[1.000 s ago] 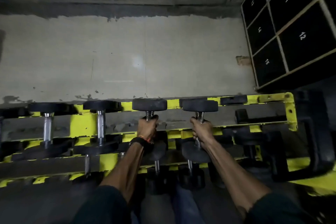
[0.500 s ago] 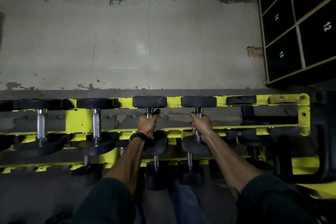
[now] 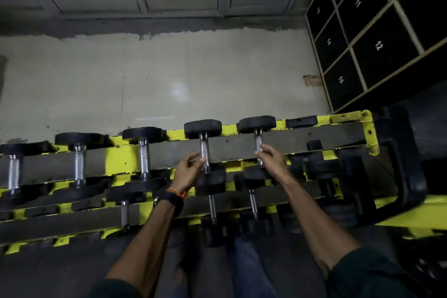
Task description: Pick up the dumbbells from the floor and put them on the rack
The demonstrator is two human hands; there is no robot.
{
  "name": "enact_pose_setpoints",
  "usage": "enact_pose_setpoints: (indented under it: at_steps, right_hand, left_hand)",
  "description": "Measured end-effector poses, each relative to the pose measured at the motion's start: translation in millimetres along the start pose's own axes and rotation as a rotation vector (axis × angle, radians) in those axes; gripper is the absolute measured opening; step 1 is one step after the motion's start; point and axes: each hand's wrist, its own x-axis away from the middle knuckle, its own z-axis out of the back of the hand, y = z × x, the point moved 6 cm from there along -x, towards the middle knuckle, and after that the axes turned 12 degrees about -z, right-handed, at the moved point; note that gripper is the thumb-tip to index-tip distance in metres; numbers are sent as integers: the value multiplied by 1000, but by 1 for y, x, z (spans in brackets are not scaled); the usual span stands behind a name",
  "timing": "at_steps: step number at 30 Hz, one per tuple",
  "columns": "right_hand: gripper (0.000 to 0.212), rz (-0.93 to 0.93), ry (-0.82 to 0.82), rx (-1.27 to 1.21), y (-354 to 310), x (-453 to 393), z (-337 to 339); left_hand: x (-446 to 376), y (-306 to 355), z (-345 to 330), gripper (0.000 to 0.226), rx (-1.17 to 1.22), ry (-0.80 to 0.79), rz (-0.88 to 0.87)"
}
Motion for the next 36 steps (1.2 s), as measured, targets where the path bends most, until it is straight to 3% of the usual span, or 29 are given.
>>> enact_pose_setpoints:
  at_steps: [5, 10, 17, 25, 36]
  right_hand:
    - [18, 117, 30, -165, 34, 127, -2]
    - [22, 132, -43, -219, 84, 277, -60]
    - [22, 256, -181, -218, 86, 423, -127]
    - [23, 380, -336, 56, 144, 524, -210]
    - [20, 539, -678, 311, 278, 726, -401]
  left_hand:
    - [110, 19, 40, 18, 76, -109, -108]
    - [232, 9, 97, 24, 88, -104, -187]
    - [354, 6, 156, 21, 76, -84, -318]
    - [512, -71, 240, 21, 37, 127, -413]
    - [833, -260, 347, 21, 157, 600, -284]
